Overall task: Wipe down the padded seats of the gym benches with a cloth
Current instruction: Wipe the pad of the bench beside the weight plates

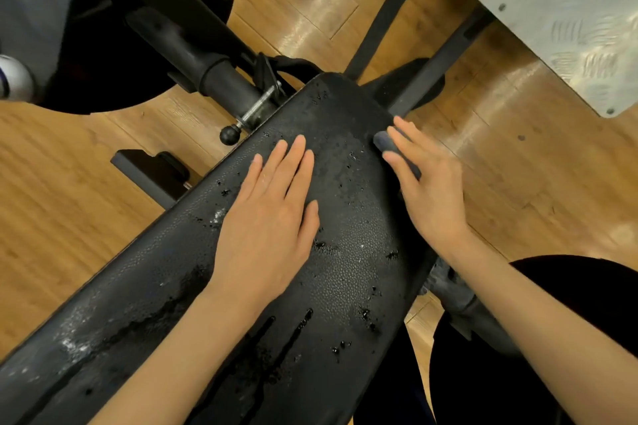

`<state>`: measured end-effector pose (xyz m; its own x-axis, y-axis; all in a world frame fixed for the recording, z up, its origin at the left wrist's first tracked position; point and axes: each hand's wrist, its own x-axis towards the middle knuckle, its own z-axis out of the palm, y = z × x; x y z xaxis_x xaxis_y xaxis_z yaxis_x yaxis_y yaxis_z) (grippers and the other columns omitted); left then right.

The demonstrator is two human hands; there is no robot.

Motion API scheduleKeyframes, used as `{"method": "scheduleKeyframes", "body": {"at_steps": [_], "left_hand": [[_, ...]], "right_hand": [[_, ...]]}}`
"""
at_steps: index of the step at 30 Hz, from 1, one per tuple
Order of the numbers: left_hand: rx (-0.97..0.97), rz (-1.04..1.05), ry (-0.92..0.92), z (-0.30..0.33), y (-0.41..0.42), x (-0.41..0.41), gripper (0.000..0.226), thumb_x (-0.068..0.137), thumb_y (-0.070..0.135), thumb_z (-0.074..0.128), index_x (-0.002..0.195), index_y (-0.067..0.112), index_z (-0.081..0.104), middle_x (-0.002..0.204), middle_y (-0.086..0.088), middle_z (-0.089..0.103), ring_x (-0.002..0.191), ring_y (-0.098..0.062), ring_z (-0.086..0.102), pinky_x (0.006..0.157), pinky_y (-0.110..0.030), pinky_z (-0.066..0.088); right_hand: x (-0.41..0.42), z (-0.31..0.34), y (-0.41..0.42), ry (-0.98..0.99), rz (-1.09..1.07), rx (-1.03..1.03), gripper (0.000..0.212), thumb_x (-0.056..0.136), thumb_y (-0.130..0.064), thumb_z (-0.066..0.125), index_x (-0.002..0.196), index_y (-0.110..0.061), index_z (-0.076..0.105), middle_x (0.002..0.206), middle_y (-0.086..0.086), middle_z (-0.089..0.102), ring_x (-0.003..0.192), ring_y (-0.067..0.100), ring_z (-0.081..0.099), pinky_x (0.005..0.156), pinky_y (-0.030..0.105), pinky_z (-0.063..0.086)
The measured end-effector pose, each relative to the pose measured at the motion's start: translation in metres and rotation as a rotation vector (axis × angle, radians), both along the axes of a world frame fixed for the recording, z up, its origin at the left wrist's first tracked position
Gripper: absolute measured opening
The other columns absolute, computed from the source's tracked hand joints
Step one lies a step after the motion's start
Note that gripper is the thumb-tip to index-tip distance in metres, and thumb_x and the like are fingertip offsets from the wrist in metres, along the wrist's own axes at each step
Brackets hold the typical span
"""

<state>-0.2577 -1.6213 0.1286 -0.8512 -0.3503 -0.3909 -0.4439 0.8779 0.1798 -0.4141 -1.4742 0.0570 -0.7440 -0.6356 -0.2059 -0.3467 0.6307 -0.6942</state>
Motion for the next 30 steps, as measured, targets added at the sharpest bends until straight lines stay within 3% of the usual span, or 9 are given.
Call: {"method": "scheduleKeyframes", "body": {"at_steps": [6, 13, 18, 22, 27, 30], "left_hand": [[0.004, 0.004, -0.001, 0.0, 0.0, -0.001, 0.061, 0.103, 0.036, 0.03, 0.157, 0.01, 0.025, 0.166, -0.005, 0.018, 0.154, -0.02, 0.011, 0.126, -0.036, 0.004], [0.008, 0.02, 0.026, -0.001, 0.0, 0.0, 0.06, 0.102, 0.035, 0.031, 0.156, 0.008, 0.028, 0.165, -0.006, 0.021, 0.154, -0.021, 0.015, 0.126, -0.038, 0.009], [0.002, 0.02, 0.02, -0.001, 0.0, 0.0, 0.06, 0.102, 0.035, 0.031, 0.156, 0.008, 0.028, 0.165, -0.006, 0.022, 0.154, -0.021, 0.015, 0.126, -0.038, 0.009], [0.016, 0.021, 0.021, -0.001, 0.0, 0.0, 0.06, 0.102, 0.035, 0.031, 0.156, 0.008, 0.029, 0.165, -0.007, 0.023, 0.154, -0.021, 0.015, 0.126, -0.037, 0.007], [0.006, 0.021, 0.03, -0.002, 0.001, 0.002, 0.06, 0.102, 0.035, 0.031, 0.156, 0.008, 0.029, 0.165, -0.006, 0.022, 0.153, -0.02, 0.016, 0.125, -0.037, 0.009], [0.023, 0.029, 0.033, -0.002, 0.001, 0.001, 0.06, 0.102, 0.035, 0.032, 0.156, 0.008, 0.029, 0.165, -0.006, 0.022, 0.153, -0.02, 0.015, 0.125, -0.037, 0.009]], "right_hand": [[-0.02, -0.012, -0.121, 0.057, 0.046, -0.024, 0.036, 0.101, -0.022, 0.052, 0.134, -0.011, 0.059, 0.142, 0.003, 0.054, 0.131, 0.018, 0.049, 0.106, 0.028, 0.035], [0.023, 0.014, -0.016, -0.024, 0.06, -0.043, 0.039, 0.099, -0.02, 0.057, 0.137, -0.013, 0.056, 0.147, -0.003, 0.048, 0.141, 0.013, 0.037, 0.118, 0.027, 0.028], [0.002, -0.003, -0.108, 0.033, 0.094, -0.048, 0.037, 0.101, -0.023, 0.052, 0.136, -0.012, 0.058, 0.145, 0.001, 0.052, 0.139, 0.018, 0.042, 0.114, 0.028, 0.029], [-0.005, -0.001, -0.126, 0.013, 0.184, -0.064, 0.037, 0.101, -0.023, 0.052, 0.136, -0.012, 0.057, 0.146, 0.001, 0.05, 0.138, 0.016, 0.042, 0.109, 0.015, 0.022], [0.033, 0.022, -0.022, -0.064, 0.096, -0.077, 0.038, 0.098, -0.016, 0.059, 0.136, -0.012, 0.057, 0.147, -0.003, 0.049, 0.142, 0.013, 0.036, 0.119, 0.032, 0.028], [0.023, 0.012, -0.062, 0.001, 0.066, -0.08, 0.036, 0.099, -0.019, 0.057, 0.134, -0.012, 0.059, 0.144, -0.001, 0.052, 0.14, 0.016, 0.04, 0.118, 0.033, 0.03]]}}
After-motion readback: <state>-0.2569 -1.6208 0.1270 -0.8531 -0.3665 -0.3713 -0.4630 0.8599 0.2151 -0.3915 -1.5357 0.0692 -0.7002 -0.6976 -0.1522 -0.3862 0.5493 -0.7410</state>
